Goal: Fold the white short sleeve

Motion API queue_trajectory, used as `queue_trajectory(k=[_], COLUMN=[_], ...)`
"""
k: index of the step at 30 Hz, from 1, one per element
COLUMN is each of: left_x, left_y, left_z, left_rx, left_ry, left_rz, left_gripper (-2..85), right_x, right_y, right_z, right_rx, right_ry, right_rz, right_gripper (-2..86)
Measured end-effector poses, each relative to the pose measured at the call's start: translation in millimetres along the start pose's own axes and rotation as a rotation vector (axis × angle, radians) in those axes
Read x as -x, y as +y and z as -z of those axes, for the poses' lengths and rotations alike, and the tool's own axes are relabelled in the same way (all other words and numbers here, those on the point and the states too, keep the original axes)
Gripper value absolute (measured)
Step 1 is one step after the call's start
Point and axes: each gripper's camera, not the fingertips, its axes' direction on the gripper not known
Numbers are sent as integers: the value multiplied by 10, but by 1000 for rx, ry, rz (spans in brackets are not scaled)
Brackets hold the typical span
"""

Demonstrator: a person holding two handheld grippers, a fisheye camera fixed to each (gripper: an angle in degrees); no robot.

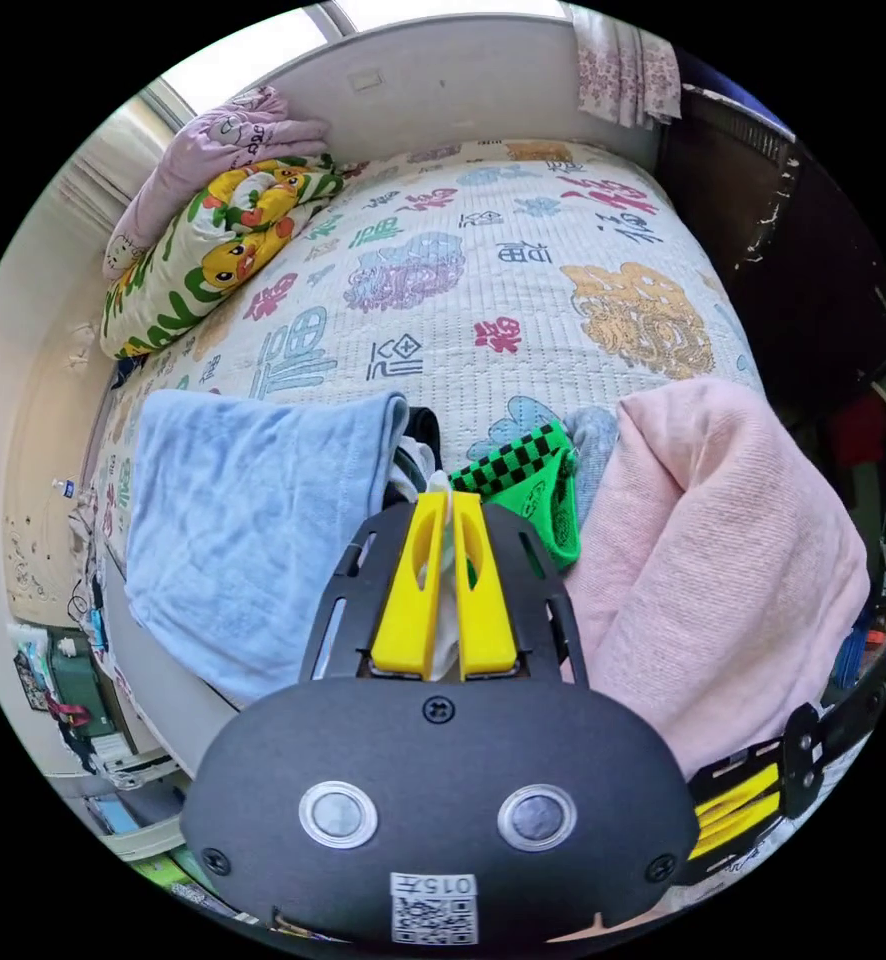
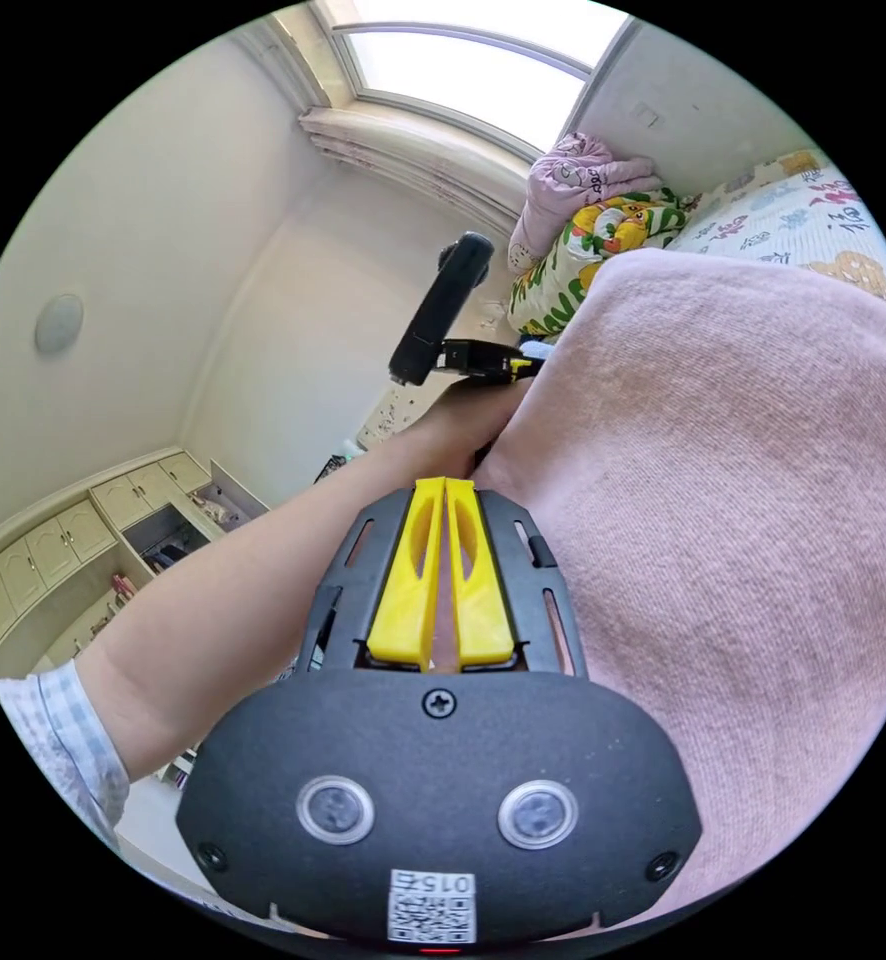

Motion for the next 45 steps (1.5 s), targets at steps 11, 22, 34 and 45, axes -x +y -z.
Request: queue_trajectory(k=[11,22,34,45], left_x=[552,411,337,306], left_y=[2263,5948,6962,6429], left_z=[2006,1901,1826,2047], left_rx=[-514,-435,-526,-298], left_ry=[-23,48,227,234], left_rz=[83,550,756,556], left_gripper=[0,-4,80,106], right_x=[181,1204,2253,2395], right_y=[480,1377,3395,4476], right_z=[471,326,-1076,-1651], right_rx=[8,144,870,1233], right_ry=[24,-7,-334,-221], right_rz=[87,431,723,821], right_gripper=[-4,5,80,98])
